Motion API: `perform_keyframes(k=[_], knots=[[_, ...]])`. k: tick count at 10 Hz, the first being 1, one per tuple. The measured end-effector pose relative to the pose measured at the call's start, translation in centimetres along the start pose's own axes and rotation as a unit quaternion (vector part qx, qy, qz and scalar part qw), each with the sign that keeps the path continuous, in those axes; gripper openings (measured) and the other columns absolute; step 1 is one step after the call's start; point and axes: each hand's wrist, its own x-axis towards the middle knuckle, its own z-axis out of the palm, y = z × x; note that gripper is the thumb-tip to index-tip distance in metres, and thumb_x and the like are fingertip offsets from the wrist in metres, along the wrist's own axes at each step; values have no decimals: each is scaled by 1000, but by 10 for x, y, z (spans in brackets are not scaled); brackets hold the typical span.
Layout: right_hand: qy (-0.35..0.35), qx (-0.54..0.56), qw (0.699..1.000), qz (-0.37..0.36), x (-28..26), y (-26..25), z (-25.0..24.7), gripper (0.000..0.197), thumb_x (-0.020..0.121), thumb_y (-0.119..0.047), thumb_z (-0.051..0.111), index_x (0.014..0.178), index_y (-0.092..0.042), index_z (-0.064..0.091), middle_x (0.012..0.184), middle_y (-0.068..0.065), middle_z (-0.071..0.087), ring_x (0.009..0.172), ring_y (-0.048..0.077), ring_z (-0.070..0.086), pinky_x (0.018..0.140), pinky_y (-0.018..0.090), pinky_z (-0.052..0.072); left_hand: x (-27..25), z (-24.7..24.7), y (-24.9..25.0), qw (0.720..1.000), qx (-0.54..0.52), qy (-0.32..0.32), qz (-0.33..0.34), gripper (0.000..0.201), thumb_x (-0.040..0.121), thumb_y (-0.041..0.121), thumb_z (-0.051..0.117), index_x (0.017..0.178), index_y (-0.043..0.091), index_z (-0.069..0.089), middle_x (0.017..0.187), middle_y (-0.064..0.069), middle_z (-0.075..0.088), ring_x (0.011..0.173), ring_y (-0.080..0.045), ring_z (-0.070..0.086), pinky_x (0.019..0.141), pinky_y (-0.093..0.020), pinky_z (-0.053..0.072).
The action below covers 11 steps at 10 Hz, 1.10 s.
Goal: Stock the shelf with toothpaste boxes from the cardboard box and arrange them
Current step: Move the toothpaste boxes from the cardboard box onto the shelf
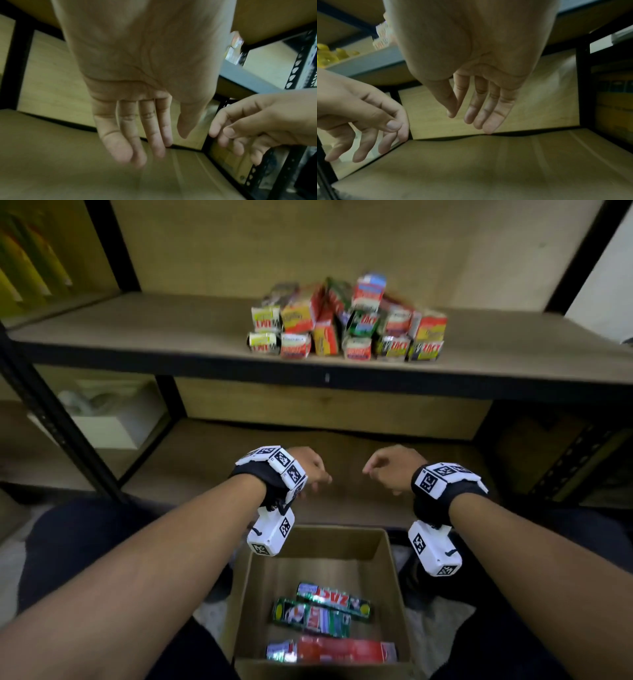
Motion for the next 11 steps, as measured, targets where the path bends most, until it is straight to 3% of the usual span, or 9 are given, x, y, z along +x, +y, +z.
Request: perform_keyframes(k=[2,3,4,5,6,8,9,10,11], knots=[[-89,-56,994,14,15,27,73,25,91,-16,52,87,-32,71,112,-9,69,108,15,63,88,20,45,22,63,-65,997,47,-43,-37,24,88,31,63,98,10,72,96,-5,73,79,-23,67,65,-25,51],[-133,-83,987,25,20,42,111,27,92,-14,51,96,-28,74,113,-7,69,107,17,64,93,23,48,33,94,-101,992,56,-90,-68,31,83,43,64,85,12,72,89,-5,74,78,-29,68,74,-32,57],[-176,-87,980,33,26,58,148,25,91,-15,53,86,-33,70,111,-7,70,102,17,65,94,29,52,47,127,-134,987,20,-128,-99,25,83,38,69,86,13,71,84,1,76,82,-24,72,77,-33,60],[-217,-92,971,47,30,75,182,23,92,-17,52,94,-31,70,117,-6,67,109,19,62,99,28,46,55,157,-160,978,9,-156,-139,9,88,26,70,86,18,68,92,-3,70,97,-26,68,72,-21,51],[-234,-73,967,74,32,94,215,20,91,-16,54,99,-25,70,117,-3,67,105,19,63,88,24,49,55,182,-175,971,37,-164,-172,25,90,22,66,112,13,70,117,-8,68,99,-22,62,85,-27,48],[-277,-97,952,88,34,124,272,27,89,-21,63,115,-23,56,120,6,60,100,26,60,77,29,49,48,223,-192,941,70,-273,-187,41,91,30,67,127,13,64,129,-7,64,118,-23,60,95,-30,48],[-282,-103,949,96,35,136,293,40,85,-25,68,121,-27,49,125,7,57,107,29,60,84,34,50,47,242,-195,924,62,-338,-170,42,92,27,66,131,11,61,131,-6,62,119,-24,60,97,-33,48],[-301,-100,943,99,38,146,305,46,86,-19,68,126,-25,47,124,8,55,109,30,58,85,35,48,41,251,-184,907,35,-385,-164,38,94,24,63,128,6,63,125,-12,66,95,-20,65,82,-30,52],[-315,-98,939,93,43,155,314,45,86,-19,70,124,-22,47,118,11,59,101,30,59,75,32,45,41,259,-186,892,10,-427,-146,42,90,23,69,129,9,62,125,-10,66,89,-17,63,65,-20,50]])
